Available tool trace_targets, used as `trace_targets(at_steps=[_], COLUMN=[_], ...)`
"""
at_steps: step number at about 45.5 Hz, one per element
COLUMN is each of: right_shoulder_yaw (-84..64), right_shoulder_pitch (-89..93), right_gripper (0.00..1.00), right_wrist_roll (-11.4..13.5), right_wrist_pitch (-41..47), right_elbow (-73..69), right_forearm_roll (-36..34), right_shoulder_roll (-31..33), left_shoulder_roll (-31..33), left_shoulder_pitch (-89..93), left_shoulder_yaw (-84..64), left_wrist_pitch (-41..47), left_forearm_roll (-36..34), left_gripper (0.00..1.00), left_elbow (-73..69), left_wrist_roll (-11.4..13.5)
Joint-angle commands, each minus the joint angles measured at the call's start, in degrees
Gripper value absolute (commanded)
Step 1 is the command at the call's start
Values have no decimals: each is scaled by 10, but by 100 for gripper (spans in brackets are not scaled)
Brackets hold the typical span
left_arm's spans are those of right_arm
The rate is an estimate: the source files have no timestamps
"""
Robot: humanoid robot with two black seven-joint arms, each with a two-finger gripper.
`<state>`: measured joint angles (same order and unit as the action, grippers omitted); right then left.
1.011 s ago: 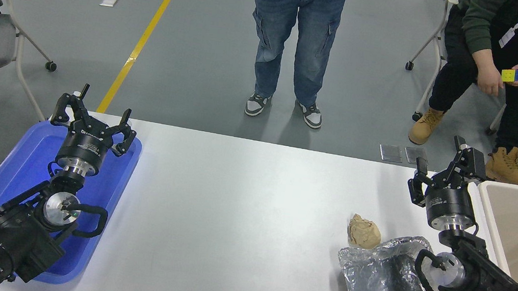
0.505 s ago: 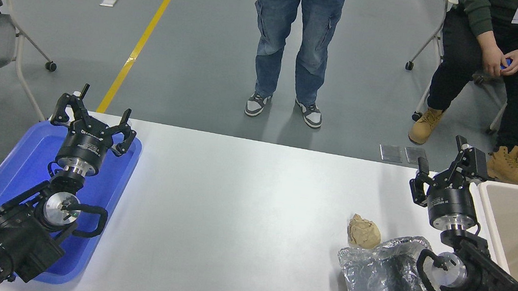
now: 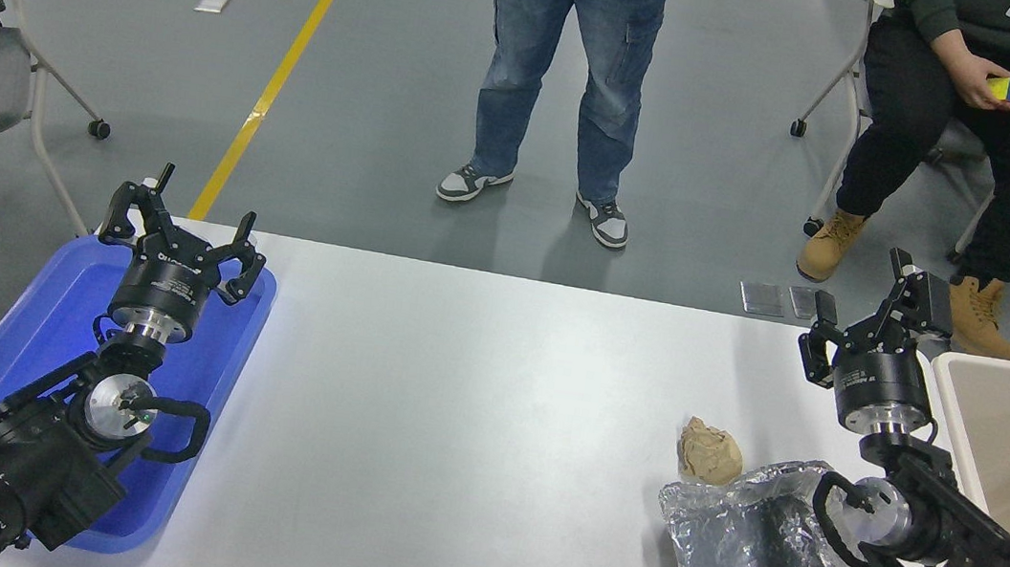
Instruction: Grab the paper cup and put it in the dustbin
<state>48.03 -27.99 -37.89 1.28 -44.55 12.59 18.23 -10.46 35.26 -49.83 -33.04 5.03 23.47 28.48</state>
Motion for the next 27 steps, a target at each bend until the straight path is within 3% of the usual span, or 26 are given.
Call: trace_targets(at_steps=[1,27], right_shoulder_yaw=[-50,-51], right_shoulder_pitch=[-22,-31], right_gripper=[100,100], right_wrist_roll=[0,0], right_wrist_pitch=[0,-12], right_elbow=[3,8], right_forearm_roll=[0,-4], right_shoulder_roll=[21,29], left_shoulder_roll=[0,0], left_shoulder_pitch=[0,0], left_shoulder_yaw=[0,0], left_wrist_pitch=[0,0], left_forearm_roll=[0,0], left_gripper=[100,100], left_elbow=[0,0], left_wrist_roll=[0,0])
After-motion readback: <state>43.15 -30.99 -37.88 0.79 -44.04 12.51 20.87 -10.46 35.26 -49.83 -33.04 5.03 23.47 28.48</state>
